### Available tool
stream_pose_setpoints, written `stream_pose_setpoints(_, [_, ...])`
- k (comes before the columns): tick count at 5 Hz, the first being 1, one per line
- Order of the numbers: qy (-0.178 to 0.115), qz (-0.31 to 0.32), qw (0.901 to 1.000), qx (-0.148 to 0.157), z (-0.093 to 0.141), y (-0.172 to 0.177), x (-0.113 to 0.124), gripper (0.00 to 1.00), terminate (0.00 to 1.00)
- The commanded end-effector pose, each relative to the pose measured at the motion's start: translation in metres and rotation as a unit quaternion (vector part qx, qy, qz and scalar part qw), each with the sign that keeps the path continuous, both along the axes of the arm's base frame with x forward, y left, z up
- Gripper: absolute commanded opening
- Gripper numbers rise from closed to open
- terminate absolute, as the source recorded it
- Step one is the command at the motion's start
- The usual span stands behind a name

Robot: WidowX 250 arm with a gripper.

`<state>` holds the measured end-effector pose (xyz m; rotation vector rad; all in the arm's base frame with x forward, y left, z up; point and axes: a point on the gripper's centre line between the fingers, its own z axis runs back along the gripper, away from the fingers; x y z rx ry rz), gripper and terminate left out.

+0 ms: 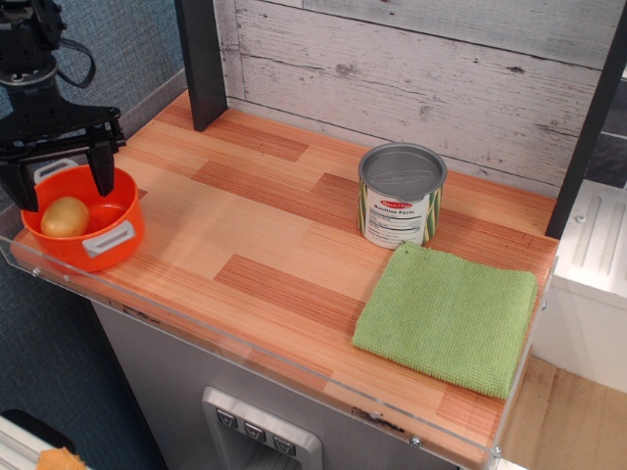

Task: Move potato from orange bowl next to the can

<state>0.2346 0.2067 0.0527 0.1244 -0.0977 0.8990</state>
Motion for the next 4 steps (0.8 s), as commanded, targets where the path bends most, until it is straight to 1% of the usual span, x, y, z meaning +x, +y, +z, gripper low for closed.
stream_pose_setpoints(1, [-0.009, -0.005, 0.9999, 0.006, -0.001, -0.002, -0.001, 1.00, 0.00])
stream_pose_setpoints(3, [-0.003, -0.002, 0.9999, 0.017, -0.009, -0.004, -0.002, 1.00, 0.00])
stream_pose_setpoints(4, [0.005, -0.006, 0.9998, 0.020, -0.014, -0.006, -0.001, 1.00, 0.00])
